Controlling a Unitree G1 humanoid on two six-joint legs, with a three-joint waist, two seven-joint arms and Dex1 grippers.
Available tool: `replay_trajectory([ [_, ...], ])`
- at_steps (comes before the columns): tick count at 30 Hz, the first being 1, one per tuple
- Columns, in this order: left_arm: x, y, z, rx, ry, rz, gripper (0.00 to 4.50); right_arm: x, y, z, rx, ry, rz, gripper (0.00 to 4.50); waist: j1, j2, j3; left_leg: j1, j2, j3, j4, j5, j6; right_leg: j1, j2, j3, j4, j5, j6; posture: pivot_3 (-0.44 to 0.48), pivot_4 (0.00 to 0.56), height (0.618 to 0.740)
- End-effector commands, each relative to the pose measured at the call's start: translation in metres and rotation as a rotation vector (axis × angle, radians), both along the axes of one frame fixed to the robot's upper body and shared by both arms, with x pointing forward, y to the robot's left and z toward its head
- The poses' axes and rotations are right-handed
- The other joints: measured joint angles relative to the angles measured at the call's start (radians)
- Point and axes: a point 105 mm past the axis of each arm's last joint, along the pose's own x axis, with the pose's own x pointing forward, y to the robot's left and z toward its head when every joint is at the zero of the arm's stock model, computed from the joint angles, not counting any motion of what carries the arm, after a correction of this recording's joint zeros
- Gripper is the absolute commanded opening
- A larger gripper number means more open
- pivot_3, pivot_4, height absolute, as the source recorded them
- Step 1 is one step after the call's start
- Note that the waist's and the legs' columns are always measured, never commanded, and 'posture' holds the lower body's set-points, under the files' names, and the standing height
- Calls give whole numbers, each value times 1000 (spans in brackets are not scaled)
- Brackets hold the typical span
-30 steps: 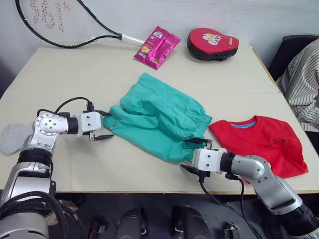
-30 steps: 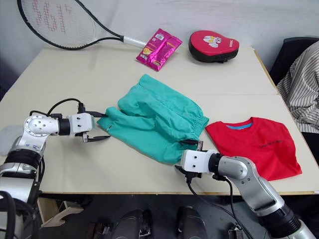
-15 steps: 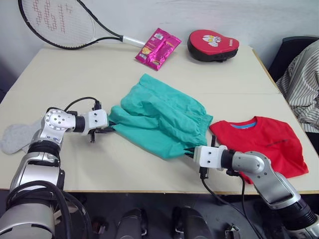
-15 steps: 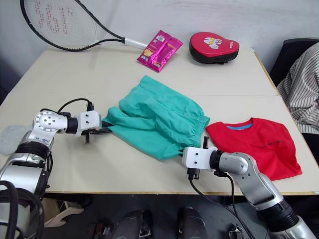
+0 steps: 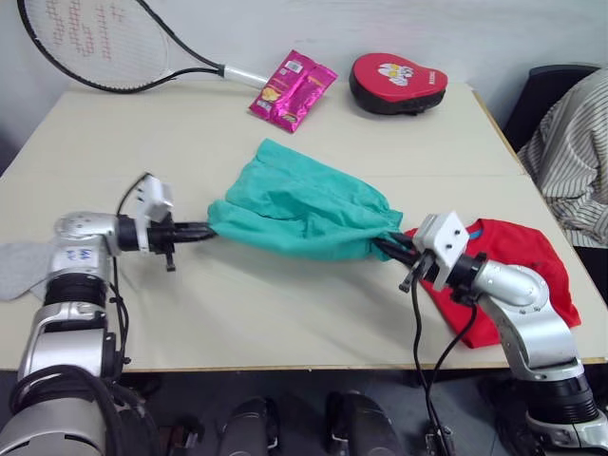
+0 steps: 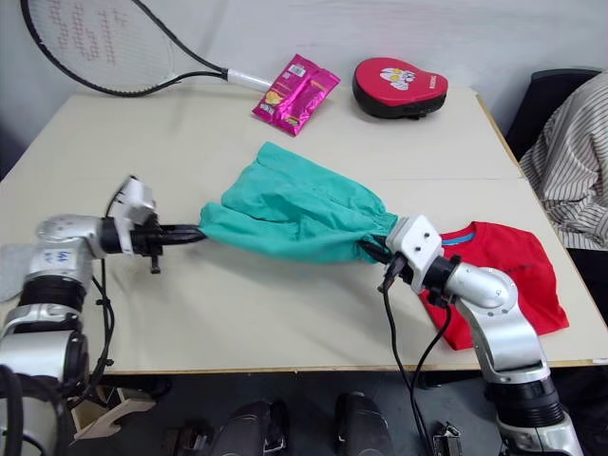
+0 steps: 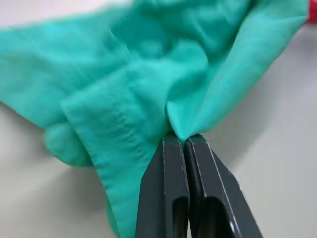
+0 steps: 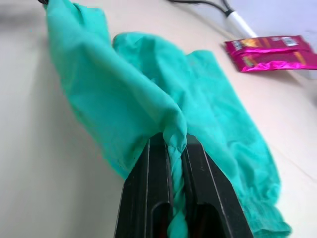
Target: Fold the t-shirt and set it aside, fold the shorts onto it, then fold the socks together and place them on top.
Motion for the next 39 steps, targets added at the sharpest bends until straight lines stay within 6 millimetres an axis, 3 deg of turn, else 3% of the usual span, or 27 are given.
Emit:
replay_trajectory([
  [1,-20,3,25,-117,4,23,22,3,-10,17,65,-38,-16,0,-5,0,0,0,0,0,0,0,0,0,0,0,0,0,0,0,150,740],
  [5,-48,11,35,-173,107,18,22,-4,-4,25,135,8,89,0,-5,0,0,1,0,0,0,1,-1,0,0,2,1,-1,1,0,150,740],
  [8,-50,31,40,-224,116,110,22,-5,-2,28,128,13,110,0,-2,0,0,1,0,0,-1,1,-2,0,1,2,1,-2,0,0,150,740],
  [12,-61,19,33,-145,118,60,22,-9,1,33,111,-14,157,0,4,1,1,2,-1,0,-2,0,-2,1,-1,2,0,-2,0,0,150,740],
  [15,-72,7,15,26,103,4,22,-22,7,33,93,-14,242,0,4,1,1,2,0,0,-2,-1,-3,1,-1,2,-1,-2,0,0,150,740],
  [20,-93,10,-27,345,212,-96,22,-55,9,-1,-105,123,443,0,3,1,1,3,0,0,-6,-5,-10,1,-1,2,-3,-3,-2,0,150,740],
  [22,-91,12,-31,374,226,-109,22,-58,8,-5,-122,200,474,0,3,1,1,3,0,0,-7,-5,-10,0,-1,2,-2,-4,-4,0,150,740],
  [24,-75,7,-21,332,167,-93,22,-52,10,5,-130,176,479,0,4,1,1,3,0,0,-7,-4,-10,-1,-1,2,-1,-4,-4,0,150,740],
  [26,-36,-1,12,261,-40,2,22,-22,9,31,-187,21,399,0,4,1,1,3,1,0,-6,-4,-8,-2,-1,2,0,-3,-6,0,150,740],
  [28,7,-2,58,194,-288,171,22,16,5,74,-198,-217,253,0,5,0,2,3,0,0,-5,-1,-6,-3,-1,1,2,-1,-7,0,150,740],
  [29,18,-2,73,174,-368,223,22,28,4,90,-192,-304,199,0,5,0,3,-2,0,-1,-4,2,-5,-6,-1,0,2,2,-7,0,150,740],
  [30,35,6,104,112,-478,357,22,40,2,117,-169,-435,129,0,3,0,3,-4,0,0,-4,10,-7,-8,-1,0,3,4,-7,0,150,740],
  [32,47,22,166,-13,-694,585,22,53,-2,170,-92,-651,6,0,0,-1,3,-5,0,0,-5,10,-7,-9,-1,-1,2,3,-7,0,150,740],
  [34,37,37,221,-166,-886,730,22,54,-6,218,-5,-852,-101,0,-8,-1,4,-15,0,2,-5,12,-6,-20,0,0,6,4,-6,0,150,740],
  [36,15,45,262,-302,-1047,769,22,43,-8,251,59,-1036,-167,0,-17,-1,4,-19,-1,7,-6,12,-6,-27,0,-1,8,4,-5,0,150,740],
  [38,-8,46,287,-423,-1149,696,22,35,-2,260,94,-1115,-151,0,-24,-1,4,-19,-1,8,-9,12,-5,-28,-1,-5,8,4,-5,0,150,740],
  [39,-20,42,295,-464,-1185,617,22,34,4,256,87,-1119,-114,0,-25,-1,4,-17,-1,9,-11,11,-5,-27,-1,-6,7,3,-5,0,150,740],
])
